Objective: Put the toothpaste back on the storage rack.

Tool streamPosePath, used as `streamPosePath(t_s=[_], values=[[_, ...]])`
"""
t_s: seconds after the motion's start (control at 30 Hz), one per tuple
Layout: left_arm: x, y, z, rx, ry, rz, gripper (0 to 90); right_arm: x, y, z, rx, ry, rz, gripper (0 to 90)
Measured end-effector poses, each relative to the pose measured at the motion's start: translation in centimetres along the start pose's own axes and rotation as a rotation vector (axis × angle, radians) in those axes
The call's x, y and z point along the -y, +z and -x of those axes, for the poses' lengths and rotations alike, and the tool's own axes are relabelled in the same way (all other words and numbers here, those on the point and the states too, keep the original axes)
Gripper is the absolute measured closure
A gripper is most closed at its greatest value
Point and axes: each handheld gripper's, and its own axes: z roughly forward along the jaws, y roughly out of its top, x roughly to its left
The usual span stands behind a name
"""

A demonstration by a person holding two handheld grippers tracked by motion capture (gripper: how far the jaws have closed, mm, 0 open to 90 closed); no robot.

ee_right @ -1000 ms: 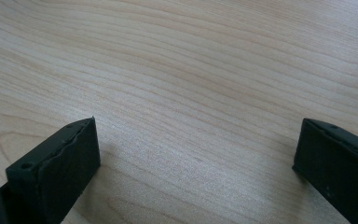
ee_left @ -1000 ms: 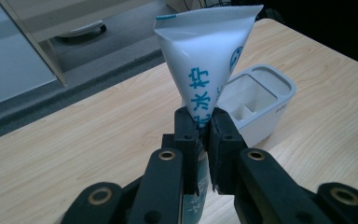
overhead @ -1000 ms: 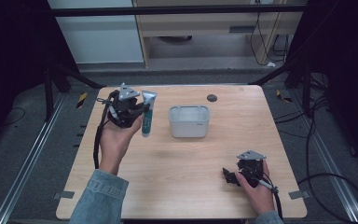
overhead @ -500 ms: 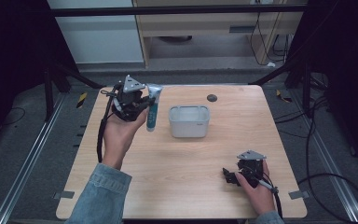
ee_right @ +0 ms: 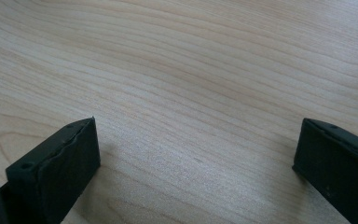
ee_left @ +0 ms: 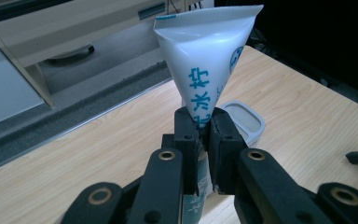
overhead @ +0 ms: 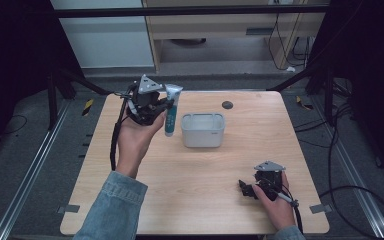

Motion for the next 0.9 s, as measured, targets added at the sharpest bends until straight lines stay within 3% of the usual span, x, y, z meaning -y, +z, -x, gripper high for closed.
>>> streamPosePath(t_s=[0.4,0.9], values=[[-1.5,0.3,0.5,0.011,0.009,0.030,82.9,0.0,0.0,0.0,-0.003,0.001,0.000,0.3],[-3.9,2.8,1.2,0.036,0.038,0.050,82.9,-0.1,0.0,0.0,-0.007,0.000,-0.003,0.3]])
